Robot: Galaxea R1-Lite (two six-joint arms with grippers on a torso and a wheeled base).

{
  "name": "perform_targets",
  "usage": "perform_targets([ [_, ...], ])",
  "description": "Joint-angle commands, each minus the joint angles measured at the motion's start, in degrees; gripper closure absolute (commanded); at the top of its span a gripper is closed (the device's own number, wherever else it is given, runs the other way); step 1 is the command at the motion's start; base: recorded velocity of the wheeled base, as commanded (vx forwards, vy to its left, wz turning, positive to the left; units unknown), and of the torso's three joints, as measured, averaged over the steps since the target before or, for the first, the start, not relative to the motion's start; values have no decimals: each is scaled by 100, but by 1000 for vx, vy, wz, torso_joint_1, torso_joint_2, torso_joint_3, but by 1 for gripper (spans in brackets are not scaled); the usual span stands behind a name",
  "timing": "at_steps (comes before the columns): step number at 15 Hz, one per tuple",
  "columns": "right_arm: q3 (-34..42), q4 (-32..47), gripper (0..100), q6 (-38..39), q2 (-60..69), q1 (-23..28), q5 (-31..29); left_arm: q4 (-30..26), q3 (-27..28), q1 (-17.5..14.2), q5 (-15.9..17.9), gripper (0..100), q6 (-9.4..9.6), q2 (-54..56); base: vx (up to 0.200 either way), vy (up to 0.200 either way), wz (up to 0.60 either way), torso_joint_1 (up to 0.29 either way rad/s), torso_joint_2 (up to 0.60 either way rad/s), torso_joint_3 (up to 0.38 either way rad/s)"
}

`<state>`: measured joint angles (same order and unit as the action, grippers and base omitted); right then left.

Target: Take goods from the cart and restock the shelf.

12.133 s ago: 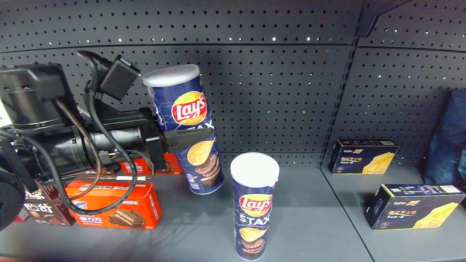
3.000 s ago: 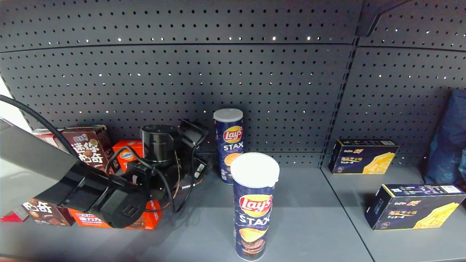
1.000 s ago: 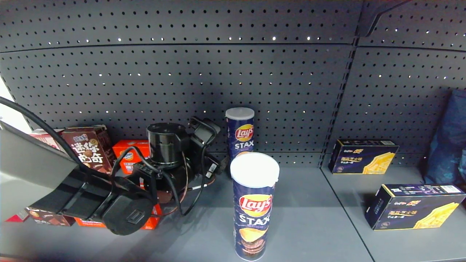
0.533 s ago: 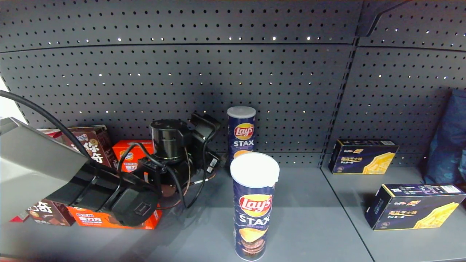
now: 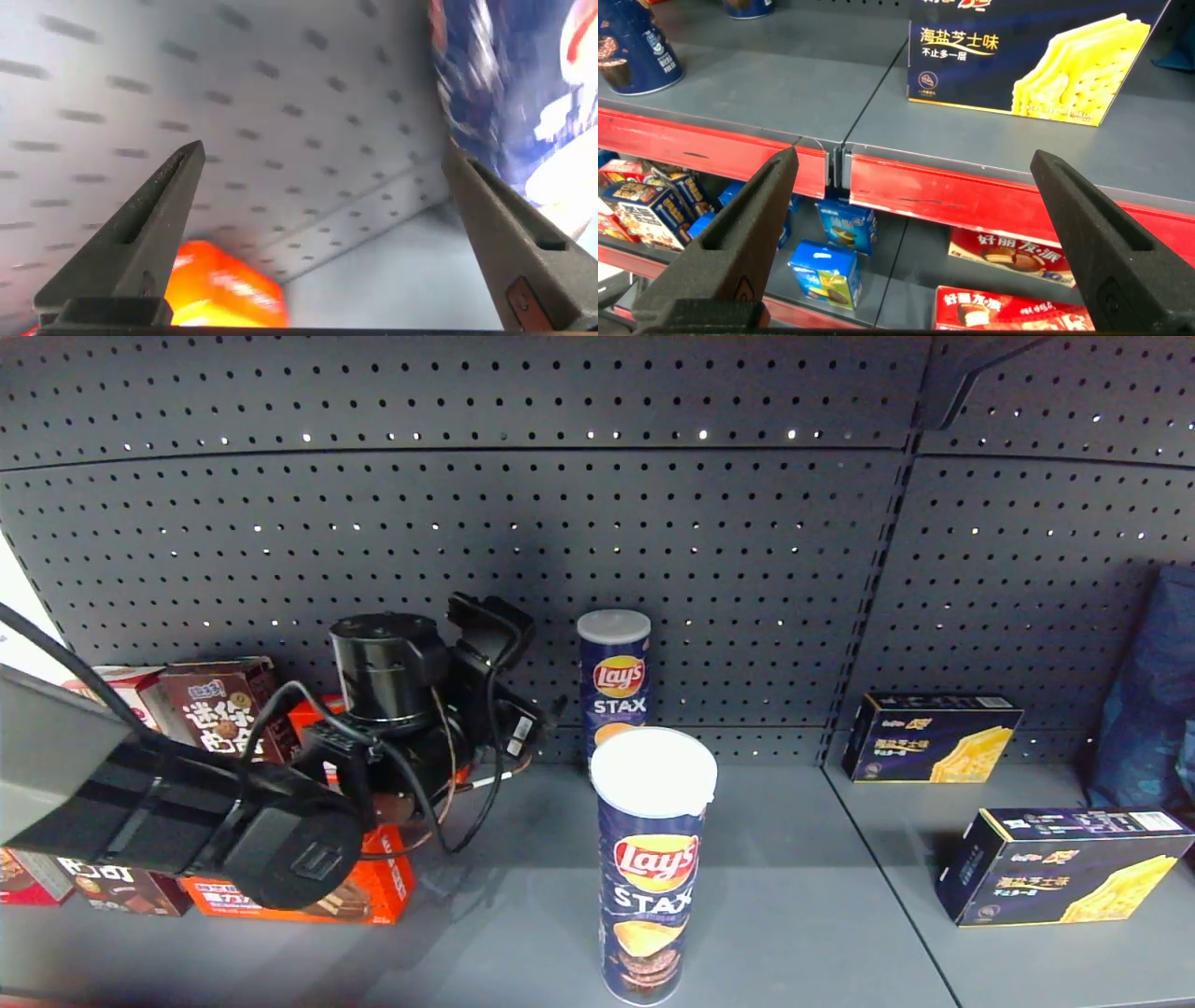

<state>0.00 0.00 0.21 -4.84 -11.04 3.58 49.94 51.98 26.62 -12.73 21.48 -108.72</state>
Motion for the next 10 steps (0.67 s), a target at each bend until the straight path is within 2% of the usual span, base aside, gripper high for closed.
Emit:
perform_targets([
  [1, 0, 0, 0, -3, -8, -3, 11, -266, -267, -26, -19, 0, 5, 958, 0, 0, 0, 0, 0, 0],
  [3, 0, 9, 0, -3, -8, -3, 2, -767, -496, -8, -28, 0, -3, 1555, 0, 0, 0, 0, 0, 0],
  [4, 0, 0, 0, 6, -8, -3, 11, -1382, -742, 18, -28, 0, -65, 2135, 0, 0, 0, 0, 0, 0],
  [5, 0, 0, 0, -3, -8, -3, 2, -1637, -830, 36, -37, 0, -153, 2381, 0, 0, 0, 0, 0, 0],
  [6, 0, 0, 0, -3, -8, -3, 11, -1681, -935, 27, -63, 0, -206, 2592, 0, 0, 0, 0, 0, 0],
  [10, 0, 9, 0, -3, -8, -3, 11, -1681, -1428, -8, -107, 0, -214, 3331, 0, 0, 0, 0, 0, 0],
])
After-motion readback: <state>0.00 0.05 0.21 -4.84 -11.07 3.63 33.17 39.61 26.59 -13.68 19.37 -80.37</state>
